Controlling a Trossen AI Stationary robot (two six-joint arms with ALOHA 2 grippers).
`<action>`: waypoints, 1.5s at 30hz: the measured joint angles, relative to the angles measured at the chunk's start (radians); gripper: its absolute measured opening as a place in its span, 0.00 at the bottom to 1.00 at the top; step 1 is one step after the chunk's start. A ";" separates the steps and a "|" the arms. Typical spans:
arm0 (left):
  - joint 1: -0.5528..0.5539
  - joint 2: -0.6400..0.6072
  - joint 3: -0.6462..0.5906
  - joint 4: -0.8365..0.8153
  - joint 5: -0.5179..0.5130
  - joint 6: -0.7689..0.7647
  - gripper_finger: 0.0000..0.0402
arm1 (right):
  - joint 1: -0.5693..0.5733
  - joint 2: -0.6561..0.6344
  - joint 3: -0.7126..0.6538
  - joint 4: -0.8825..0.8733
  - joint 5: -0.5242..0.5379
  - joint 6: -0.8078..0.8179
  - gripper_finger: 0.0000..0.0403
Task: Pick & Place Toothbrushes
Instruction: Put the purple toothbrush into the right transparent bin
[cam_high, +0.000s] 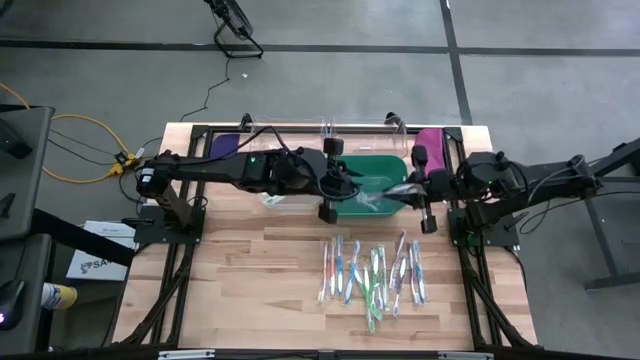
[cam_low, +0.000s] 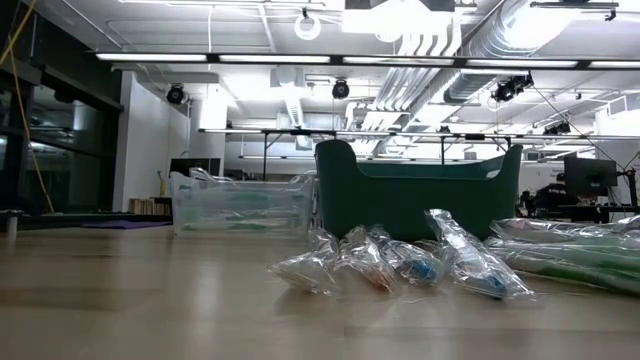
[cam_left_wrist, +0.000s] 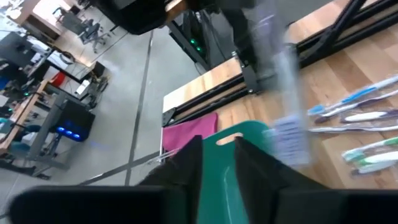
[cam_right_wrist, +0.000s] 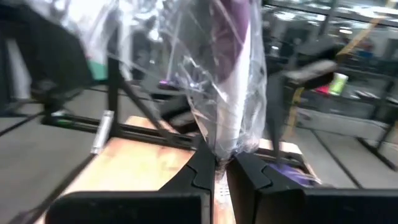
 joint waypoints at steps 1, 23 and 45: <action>-0.001 0.000 0.000 -0.004 0.002 0.000 0.27 | 0.000 0.000 0.000 -0.004 0.021 0.000 0.04; -0.002 -0.052 0.002 -0.439 -0.223 -0.099 0.41 | -0.361 0.102 0.001 -0.106 0.235 0.181 0.05; -0.003 -0.053 0.001 -0.978 -0.324 -0.276 0.41 | -0.760 0.548 0.001 0.067 0.044 0.994 0.05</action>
